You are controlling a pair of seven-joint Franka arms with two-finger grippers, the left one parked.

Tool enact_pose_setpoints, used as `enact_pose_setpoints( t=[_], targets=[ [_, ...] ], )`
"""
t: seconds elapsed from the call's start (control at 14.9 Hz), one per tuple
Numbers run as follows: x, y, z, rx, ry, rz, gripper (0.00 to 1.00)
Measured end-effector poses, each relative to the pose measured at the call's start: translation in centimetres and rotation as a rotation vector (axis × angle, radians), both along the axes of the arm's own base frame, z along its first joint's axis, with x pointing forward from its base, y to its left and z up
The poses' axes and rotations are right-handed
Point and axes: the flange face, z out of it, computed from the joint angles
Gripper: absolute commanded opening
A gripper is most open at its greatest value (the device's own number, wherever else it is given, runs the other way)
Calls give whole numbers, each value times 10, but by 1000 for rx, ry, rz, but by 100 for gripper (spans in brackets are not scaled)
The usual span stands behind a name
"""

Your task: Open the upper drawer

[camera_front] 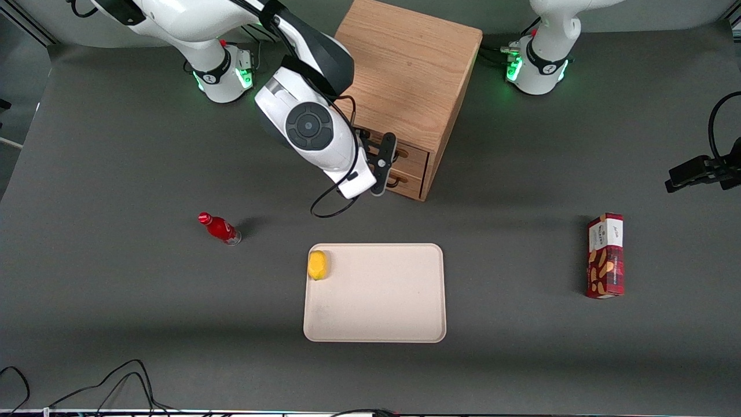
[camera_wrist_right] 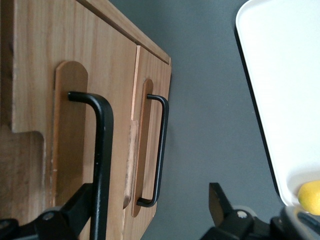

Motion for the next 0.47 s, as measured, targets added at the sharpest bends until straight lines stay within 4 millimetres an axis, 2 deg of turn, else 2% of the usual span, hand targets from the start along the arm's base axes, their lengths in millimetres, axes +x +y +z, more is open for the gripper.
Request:
enact_pose_setpoints(
  t=[0.47],
  targets=[
    [-5,4,-16,-16,-22,15,100]
  ],
)
